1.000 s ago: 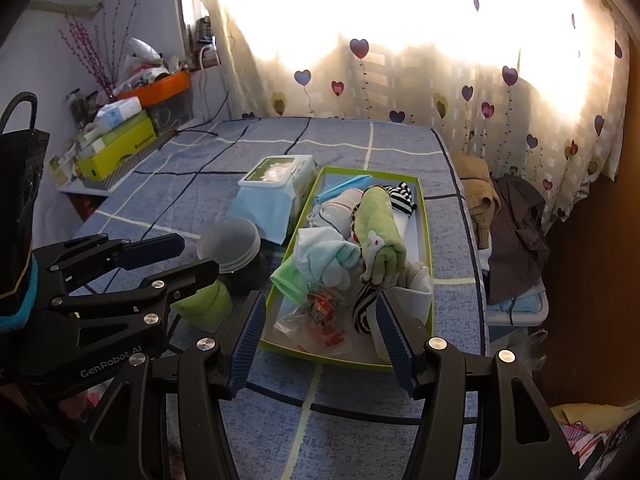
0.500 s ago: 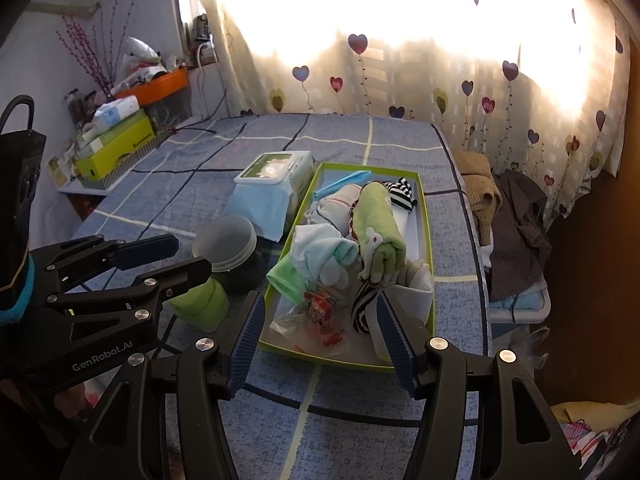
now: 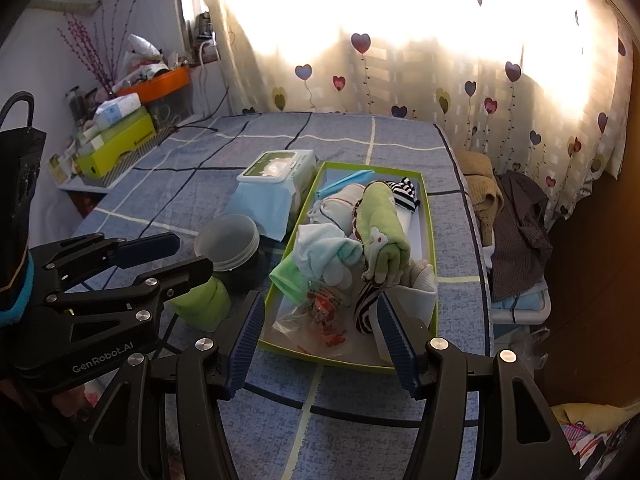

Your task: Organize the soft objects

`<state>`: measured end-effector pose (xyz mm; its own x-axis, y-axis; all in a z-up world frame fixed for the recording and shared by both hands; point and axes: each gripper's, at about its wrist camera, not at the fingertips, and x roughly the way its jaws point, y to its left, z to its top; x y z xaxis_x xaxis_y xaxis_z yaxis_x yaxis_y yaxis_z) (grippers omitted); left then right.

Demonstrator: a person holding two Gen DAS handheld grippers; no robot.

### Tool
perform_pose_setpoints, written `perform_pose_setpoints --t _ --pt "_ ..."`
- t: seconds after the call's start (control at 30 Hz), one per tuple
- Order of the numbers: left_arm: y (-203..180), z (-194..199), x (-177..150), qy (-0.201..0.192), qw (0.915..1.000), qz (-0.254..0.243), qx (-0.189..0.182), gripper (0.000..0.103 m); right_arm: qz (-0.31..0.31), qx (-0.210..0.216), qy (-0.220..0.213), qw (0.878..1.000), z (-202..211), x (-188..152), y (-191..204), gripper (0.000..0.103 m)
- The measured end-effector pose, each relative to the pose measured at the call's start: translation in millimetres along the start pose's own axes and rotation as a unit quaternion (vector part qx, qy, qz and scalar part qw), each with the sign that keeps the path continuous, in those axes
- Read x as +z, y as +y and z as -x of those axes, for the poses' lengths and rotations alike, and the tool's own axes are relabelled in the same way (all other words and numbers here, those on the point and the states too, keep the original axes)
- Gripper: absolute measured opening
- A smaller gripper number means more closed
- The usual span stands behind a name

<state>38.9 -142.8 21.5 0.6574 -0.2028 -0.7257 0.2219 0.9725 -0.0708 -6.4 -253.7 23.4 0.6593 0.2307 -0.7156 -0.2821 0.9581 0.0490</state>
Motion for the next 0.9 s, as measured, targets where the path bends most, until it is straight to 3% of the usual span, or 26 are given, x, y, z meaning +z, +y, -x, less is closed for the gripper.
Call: perform_pose_setpoints --t 0.9 --pt "-7.3 4.3 -3.8 0.002 0.9999 -0.01 0.003 0.043 0.001 0.001 -0.002 1.0 0.7 -0.9 1.2 0.059"
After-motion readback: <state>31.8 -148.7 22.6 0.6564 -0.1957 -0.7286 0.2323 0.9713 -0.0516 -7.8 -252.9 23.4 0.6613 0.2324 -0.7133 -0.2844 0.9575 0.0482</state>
